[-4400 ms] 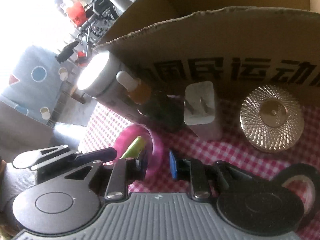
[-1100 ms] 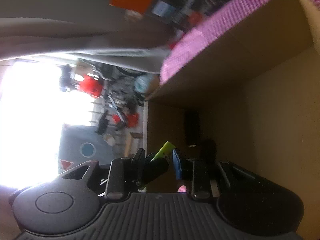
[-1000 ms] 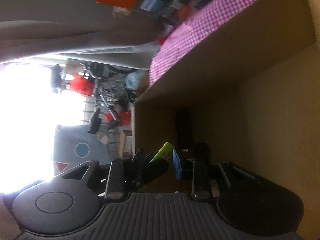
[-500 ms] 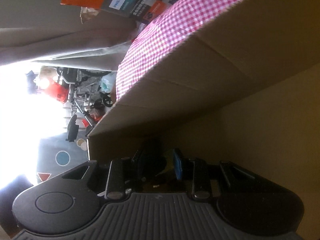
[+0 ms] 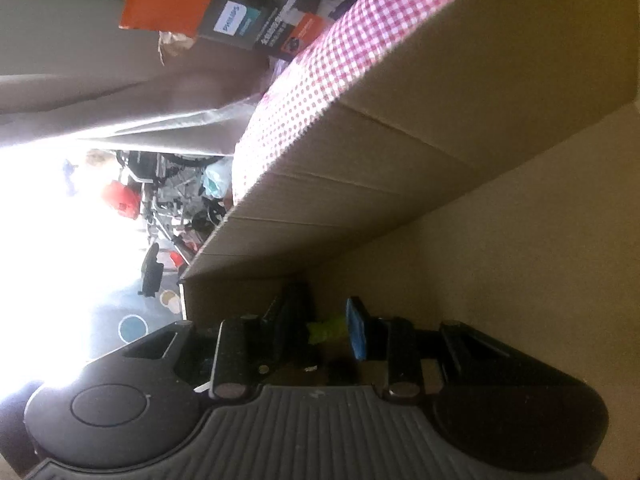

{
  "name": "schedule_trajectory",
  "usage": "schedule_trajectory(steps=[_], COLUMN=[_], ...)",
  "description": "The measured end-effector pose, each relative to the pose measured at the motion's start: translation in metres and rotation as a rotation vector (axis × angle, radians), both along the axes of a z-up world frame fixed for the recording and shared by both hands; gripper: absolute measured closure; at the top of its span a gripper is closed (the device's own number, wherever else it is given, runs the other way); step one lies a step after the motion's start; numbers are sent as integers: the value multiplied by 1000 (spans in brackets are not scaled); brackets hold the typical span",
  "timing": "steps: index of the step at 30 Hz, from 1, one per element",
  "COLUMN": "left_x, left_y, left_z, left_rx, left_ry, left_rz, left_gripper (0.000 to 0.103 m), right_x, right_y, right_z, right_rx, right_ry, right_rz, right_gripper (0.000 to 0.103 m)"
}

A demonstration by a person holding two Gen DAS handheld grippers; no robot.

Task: Organize rigid objects
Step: 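Lower the green-capped tube into the box and open the right gripper, then move the right gripper out of the box back to the pink bowl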

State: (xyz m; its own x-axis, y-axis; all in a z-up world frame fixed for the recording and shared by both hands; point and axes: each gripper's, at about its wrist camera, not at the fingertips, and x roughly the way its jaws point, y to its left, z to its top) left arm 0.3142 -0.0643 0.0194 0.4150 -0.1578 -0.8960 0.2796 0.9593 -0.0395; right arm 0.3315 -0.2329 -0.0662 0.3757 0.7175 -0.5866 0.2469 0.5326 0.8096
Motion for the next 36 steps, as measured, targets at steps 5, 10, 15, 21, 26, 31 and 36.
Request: schedule_trajectory(steps=[5, 10, 15, 21, 26, 31, 36], left_x=[-25, -69, -130, -197, -225, -259, -276], left_y=[5, 14, 28, 40, 50, 51, 50], left_z=[35, 83, 121, 113, 72, 33, 3], left_rx=[-26, -110, -270, -380, -510, -460, -431], left_ry=[-105, -249, -389, -419, -302, -343, -289], left_rz=[-1, -12, -14, -23, -22, -54, -81], left_gripper=[45, 31, 7, 1, 0, 0, 0], right_x=[-24, -65, -133, -216, -279, -322, -343], right_y=[-13, -40, -74, -99, -108, -97, -79], right_z=[23, 54, 83, 90, 66, 48, 37], right_rx=[40, 120, 205, 179, 100, -46, -102], right_ry=[-56, -150, -301, -432, -434, -407, -394], right_rz=[-16, -47, -85, -108, -116, -83, -30], right_gripper=[69, 69, 59, 51, 49, 49, 49])
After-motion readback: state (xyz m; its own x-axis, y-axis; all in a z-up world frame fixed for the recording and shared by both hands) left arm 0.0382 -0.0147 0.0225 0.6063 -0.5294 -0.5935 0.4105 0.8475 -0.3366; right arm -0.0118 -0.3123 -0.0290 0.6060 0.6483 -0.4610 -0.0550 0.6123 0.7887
